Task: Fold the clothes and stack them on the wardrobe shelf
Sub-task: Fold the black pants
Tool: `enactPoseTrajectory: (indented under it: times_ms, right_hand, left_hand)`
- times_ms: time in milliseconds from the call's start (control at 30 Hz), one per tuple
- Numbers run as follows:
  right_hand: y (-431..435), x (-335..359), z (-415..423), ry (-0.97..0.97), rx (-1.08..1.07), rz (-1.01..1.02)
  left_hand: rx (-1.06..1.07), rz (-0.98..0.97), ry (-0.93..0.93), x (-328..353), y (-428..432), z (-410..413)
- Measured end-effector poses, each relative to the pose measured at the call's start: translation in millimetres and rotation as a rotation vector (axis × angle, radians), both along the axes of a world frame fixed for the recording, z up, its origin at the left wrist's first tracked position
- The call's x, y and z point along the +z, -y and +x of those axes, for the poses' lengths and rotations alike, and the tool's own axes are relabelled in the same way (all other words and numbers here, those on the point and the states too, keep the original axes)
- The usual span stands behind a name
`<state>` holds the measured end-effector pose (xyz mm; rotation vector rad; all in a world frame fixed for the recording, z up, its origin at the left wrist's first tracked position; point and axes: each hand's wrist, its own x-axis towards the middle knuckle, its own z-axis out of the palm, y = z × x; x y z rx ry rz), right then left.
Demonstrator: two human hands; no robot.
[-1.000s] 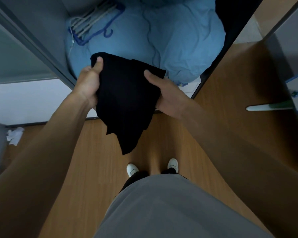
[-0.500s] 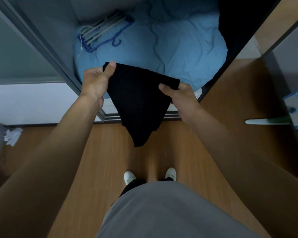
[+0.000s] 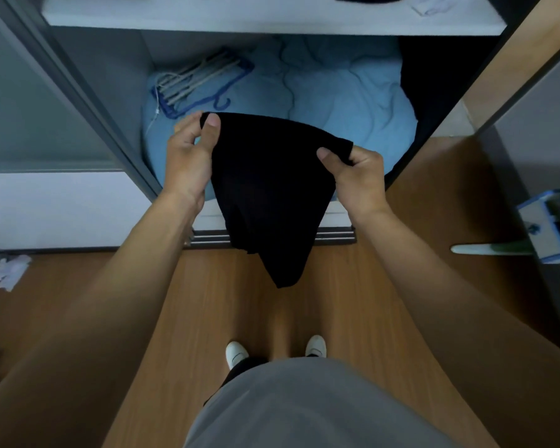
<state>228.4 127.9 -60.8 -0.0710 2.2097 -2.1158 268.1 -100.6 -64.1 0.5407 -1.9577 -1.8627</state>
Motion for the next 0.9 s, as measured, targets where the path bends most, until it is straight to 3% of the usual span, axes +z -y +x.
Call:
enactPoseTrajectory:
  times_ms: [100, 333, 500, 600, 700, 800, 900]
  right_hand:
    - [3, 15, -1, -0.026, 0.012, -0.083]
    - [7, 43, -9, -0.112, 0.106, -0.136]
    - [-17, 34, -8, -0.120, 0.036, -0.259]
    - [-22, 15, 0, 0.102, 0.080, -0.302]
    - [-17, 8, 2, 0.251, 0.266, -0.192]
    - [-8, 14, 0, 0.170, 0.265, -0.093]
    - [1, 25, 1, 0.144, 0.362, -0.178]
  left_hand:
    - [-0.072, 0.009, -0.100, 11, 4, 2]
    - [-0.254, -0.253, -0.132, 35, -2, -9]
    - [-0.182, -0.163, -0.162, 43, -12, -13]
    - [-0.198, -0.184, -0.157, 45, -17, -11]
    - [-0.225, -0.207, -0.149, 40, -17, -8]
    - [-0.221, -0.142, -0.156, 35, -8, -2]
    - [-0.208, -0.081, -0.168, 39, 6, 0]
